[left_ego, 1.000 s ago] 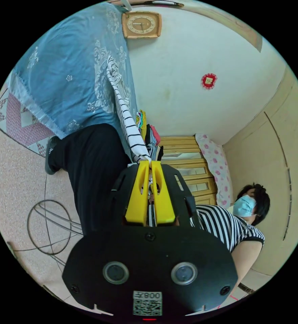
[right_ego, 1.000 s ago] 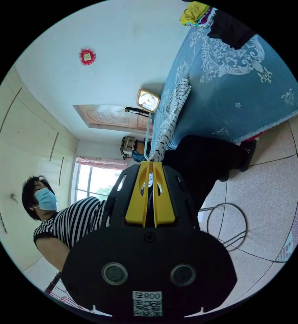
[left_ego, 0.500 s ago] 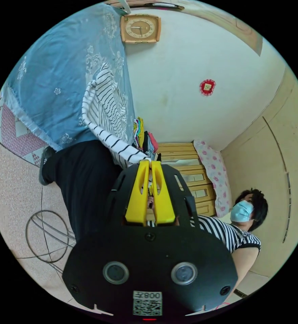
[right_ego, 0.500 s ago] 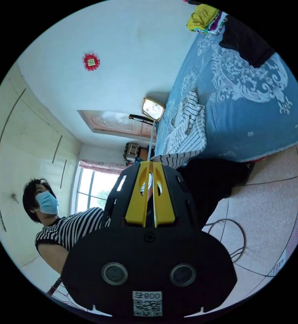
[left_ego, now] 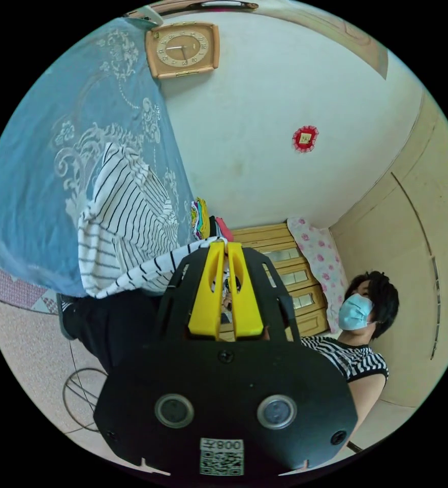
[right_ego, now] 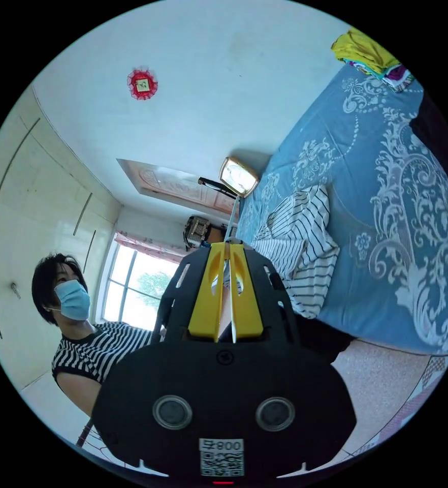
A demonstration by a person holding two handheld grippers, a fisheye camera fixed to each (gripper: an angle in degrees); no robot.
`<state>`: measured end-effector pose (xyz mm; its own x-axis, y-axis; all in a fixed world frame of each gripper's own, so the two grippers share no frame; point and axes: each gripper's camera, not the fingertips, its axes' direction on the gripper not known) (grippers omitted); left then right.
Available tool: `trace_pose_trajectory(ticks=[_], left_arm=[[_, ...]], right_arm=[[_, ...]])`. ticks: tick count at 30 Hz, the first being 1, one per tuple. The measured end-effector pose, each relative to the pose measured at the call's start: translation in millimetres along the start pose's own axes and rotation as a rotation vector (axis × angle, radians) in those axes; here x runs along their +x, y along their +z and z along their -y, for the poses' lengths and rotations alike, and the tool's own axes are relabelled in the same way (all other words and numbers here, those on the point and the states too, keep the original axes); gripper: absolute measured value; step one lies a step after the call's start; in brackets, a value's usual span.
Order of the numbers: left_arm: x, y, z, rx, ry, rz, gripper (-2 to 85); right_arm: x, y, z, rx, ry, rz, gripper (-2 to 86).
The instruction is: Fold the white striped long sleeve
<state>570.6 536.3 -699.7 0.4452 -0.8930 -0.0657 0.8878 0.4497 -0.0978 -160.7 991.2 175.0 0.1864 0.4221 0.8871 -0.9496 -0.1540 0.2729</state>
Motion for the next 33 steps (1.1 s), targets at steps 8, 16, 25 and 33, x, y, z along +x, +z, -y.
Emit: trace_pose_trajectory(ticks=[8, 16, 25, 33], left_arm=[[-45, 58, 135, 0.026, -0.022, 0.036, 1.0], [-119, 115, 242, 0.078, -0.171, 0.158, 1.8], [-163, 161, 313, 0.112, -0.236, 0.296, 6.4], [-125, 250, 329, -0.128, 0.013, 0.430, 4.3]], right_arm=[[56, 92, 172, -0.056, 0.048, -0.047, 1.1], [132, 185, 290, -0.116, 0.208, -0.121, 1.5], [149, 248, 361, -0.091, 0.256, -0.251, 3.2], [59, 332, 388, -0.210, -0.046, -0.614, 3.1]])
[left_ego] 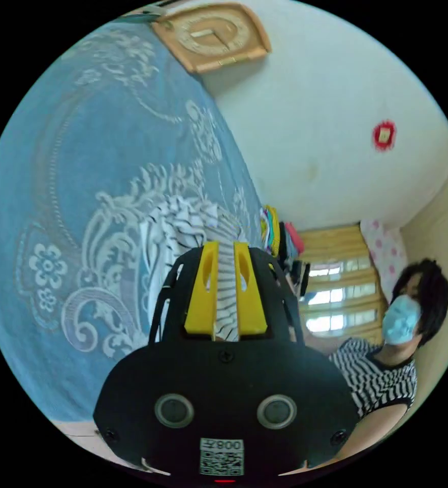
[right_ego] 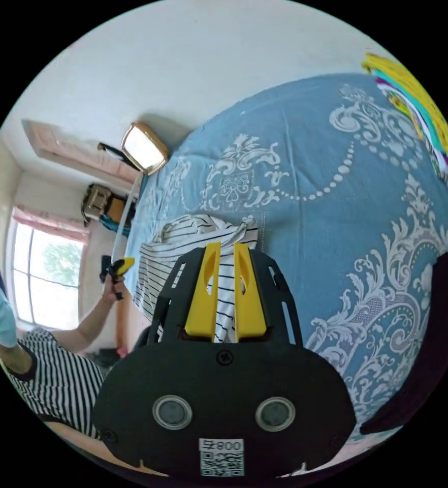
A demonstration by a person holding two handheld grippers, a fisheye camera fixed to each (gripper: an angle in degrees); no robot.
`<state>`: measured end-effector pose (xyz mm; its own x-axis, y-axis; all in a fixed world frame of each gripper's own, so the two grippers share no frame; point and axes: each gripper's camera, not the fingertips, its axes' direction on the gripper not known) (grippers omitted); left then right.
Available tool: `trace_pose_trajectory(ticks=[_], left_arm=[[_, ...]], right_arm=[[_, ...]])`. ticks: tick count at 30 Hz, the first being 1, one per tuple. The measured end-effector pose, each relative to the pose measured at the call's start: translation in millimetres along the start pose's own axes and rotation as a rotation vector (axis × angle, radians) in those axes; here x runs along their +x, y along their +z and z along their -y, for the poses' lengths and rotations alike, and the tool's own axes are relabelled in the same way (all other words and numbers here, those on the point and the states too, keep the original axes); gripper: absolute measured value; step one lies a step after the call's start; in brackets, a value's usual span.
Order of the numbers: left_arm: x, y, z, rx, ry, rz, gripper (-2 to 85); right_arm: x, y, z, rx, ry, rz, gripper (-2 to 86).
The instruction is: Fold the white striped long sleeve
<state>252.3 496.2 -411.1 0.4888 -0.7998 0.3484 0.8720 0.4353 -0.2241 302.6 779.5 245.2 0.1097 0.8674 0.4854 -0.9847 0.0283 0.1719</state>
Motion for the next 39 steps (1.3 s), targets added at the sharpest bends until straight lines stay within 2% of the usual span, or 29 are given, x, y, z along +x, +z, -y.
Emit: trace_pose_trajectory(ticks=[3, 6, 13, 20, 23, 28, 32, 34, 39], left_arm=[[23, 53, 18, -0.169, 0.106, 0.133, 2.2], [33, 99, 44, -0.270, 0.144, 0.297, 0.9], [60, 152, 95, -0.314, 0.270, 0.504, 0.3], [86, 162, 140, -0.188, 0.321, 0.612, 0.1], [95, 165, 145, -0.166, 0.347, 0.571, 0.2], [111, 191, 124, -0.278, 0.519, 0.435, 0.3], [109, 223, 117, -0.451, 0.590, 0.564, 0.3], [109, 227, 123, -0.425, 0.599, 0.640, 0.3], [109, 196, 159, -0.190, 0.495, 0.698, 0.9]], right_arm=[[-59, 36, 18, -0.089, -0.170, -0.054, 1.6], [-106, 99, 42, -0.299, -0.304, -0.100, 0.7], [-189, 190, 96, -0.494, -0.537, -0.368, 0.1], [-231, 190, 147, -0.402, -0.598, -0.514, 0.0], [-233, 189, 165, -0.382, -0.580, -0.543, 0.0], [-227, 193, 182, -0.379, -0.535, -0.519, 0.1], [-225, 193, 183, -0.370, -0.539, -0.508, 0.2], [-223, 190, 182, -0.358, -0.539, -0.510, 0.2], [-203, 158, 180, -0.276, -0.487, -0.459, 0.6]])
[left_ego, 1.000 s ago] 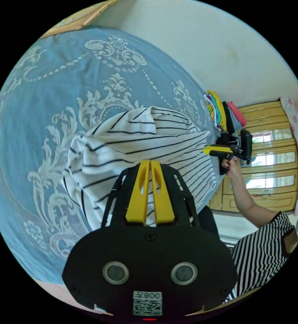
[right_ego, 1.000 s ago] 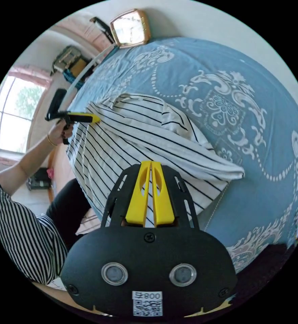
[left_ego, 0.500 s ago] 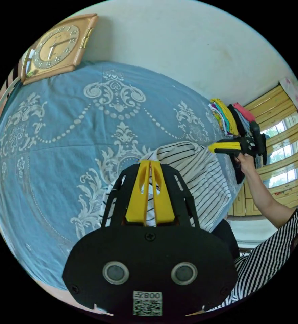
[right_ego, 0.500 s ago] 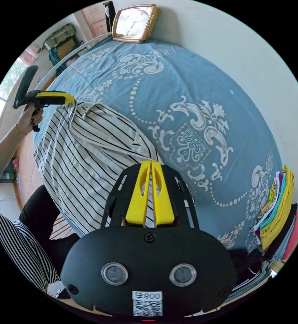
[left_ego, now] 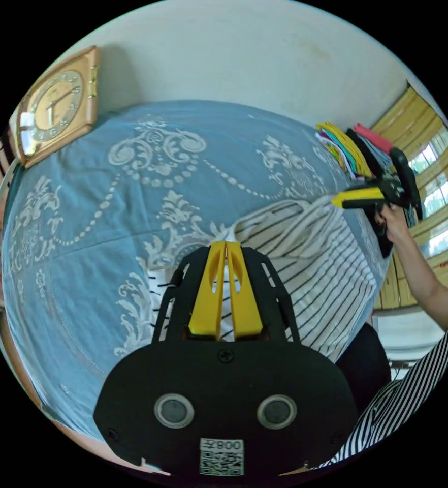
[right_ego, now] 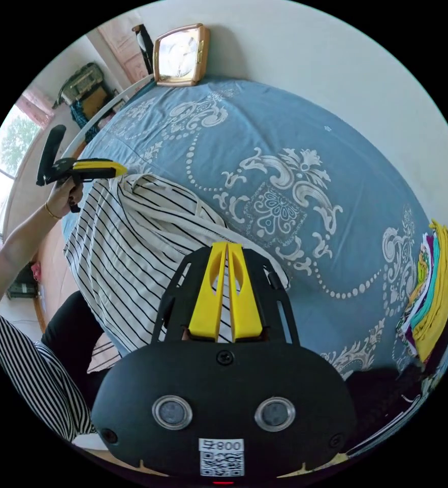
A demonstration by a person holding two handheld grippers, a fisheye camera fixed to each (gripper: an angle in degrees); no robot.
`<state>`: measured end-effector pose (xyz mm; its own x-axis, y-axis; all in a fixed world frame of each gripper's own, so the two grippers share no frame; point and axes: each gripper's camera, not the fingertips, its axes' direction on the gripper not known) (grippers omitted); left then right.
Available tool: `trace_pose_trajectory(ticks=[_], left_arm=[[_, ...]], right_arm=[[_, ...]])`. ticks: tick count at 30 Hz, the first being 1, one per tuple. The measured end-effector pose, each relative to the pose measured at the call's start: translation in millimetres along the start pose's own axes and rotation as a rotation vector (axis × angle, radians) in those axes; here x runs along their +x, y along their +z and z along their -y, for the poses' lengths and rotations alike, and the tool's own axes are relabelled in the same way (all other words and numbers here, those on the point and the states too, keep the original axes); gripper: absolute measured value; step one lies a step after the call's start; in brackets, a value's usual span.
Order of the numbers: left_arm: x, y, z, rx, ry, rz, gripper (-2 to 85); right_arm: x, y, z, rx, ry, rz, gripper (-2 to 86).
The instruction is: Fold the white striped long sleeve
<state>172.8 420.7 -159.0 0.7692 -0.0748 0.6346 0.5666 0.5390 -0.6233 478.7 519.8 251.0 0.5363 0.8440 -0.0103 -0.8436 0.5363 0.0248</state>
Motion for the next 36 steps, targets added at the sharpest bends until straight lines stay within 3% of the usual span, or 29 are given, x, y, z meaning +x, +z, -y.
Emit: trace_pose_trajectory(ticks=[5, 11, 19, 28, 33, 36], left_arm=[[-30, -31, -26, 0.090, -0.078, -0.030, 3.8], [-74, -46, -70, 0.113, -0.197, -0.055, 7.0], [-105, -37, -66, 0.045, -0.288, -0.012, 2.4], [-161, -58, -122, 0.192, -0.592, -0.178, 0.7], [-132, -75, -137, 0.222, -0.395, -0.197, 0.4], [-98, -64, -124, 0.115, -0.193, -0.214, 0.3]], right_arm=[[55, -19, -57, 0.135, 0.145, 0.109, 3.0], [109, -3, -107, 0.152, 0.318, 0.233, 5.7], [124, 31, -99, 0.049, 0.316, 0.274, 1.0], [167, 29, -154, 0.230, 0.470, 0.484, 0.2], [124, 17, -163, 0.220, 0.270, 0.387, 0.1], [82, 33, -143, 0.065, 0.061, 0.357, 0.0]])
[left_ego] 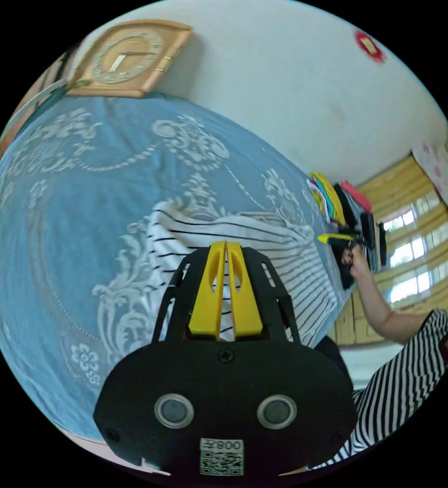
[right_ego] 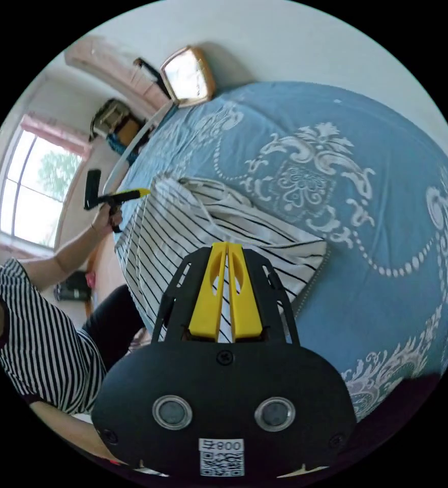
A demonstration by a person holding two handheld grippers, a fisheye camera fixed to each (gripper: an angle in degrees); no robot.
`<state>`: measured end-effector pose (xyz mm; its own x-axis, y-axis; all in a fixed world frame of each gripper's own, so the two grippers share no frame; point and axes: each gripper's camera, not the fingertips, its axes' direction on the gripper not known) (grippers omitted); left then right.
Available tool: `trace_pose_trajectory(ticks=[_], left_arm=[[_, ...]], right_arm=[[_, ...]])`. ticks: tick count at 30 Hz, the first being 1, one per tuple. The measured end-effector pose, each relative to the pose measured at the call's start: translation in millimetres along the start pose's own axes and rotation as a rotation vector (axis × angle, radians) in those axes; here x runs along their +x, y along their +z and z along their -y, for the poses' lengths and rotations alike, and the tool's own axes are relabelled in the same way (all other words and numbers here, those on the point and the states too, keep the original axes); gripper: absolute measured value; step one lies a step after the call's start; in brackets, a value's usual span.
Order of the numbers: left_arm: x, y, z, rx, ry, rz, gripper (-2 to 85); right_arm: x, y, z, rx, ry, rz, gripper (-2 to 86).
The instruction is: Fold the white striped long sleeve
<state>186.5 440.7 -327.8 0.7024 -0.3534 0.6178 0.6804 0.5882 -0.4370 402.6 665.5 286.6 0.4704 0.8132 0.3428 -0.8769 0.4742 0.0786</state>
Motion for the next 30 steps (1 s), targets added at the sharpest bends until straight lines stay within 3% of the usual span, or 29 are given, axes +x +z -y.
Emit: trace_pose_trajectory(ticks=[4, 10, 15, 21, 23, 30], left_arm=[[22, 26, 8, -0.107, 0.108, 0.098, 0.2], [6, 27, 13, -0.108, 0.087, 0.158, 0.1], [-23, 9, -6, -0.061, -0.021, 0.130, 0.3], [-37, -48, -62, 0.062, -0.085, 0.091, 1.2], [-43, -69, -91, 0.088, -0.106, 0.054, 2.1], [-67, -111, -227, 0.040, -0.318, -0.082, 7.5]], right_arm=[[-23, 39, 13, -0.178, -0.123, -0.091, 0.0], [1, 43, 18, -0.195, -0.062, -0.202, 0.1], [30, 47, -1, -0.193, 0.037, -0.070, 0.1], [57, 10, -77, 0.023, 0.175, 0.086, 0.9], [66, -6, -128, 0.114, 0.210, 0.207, 2.0], [54, -10, -301, 0.182, 0.322, 0.357, 6.7]])
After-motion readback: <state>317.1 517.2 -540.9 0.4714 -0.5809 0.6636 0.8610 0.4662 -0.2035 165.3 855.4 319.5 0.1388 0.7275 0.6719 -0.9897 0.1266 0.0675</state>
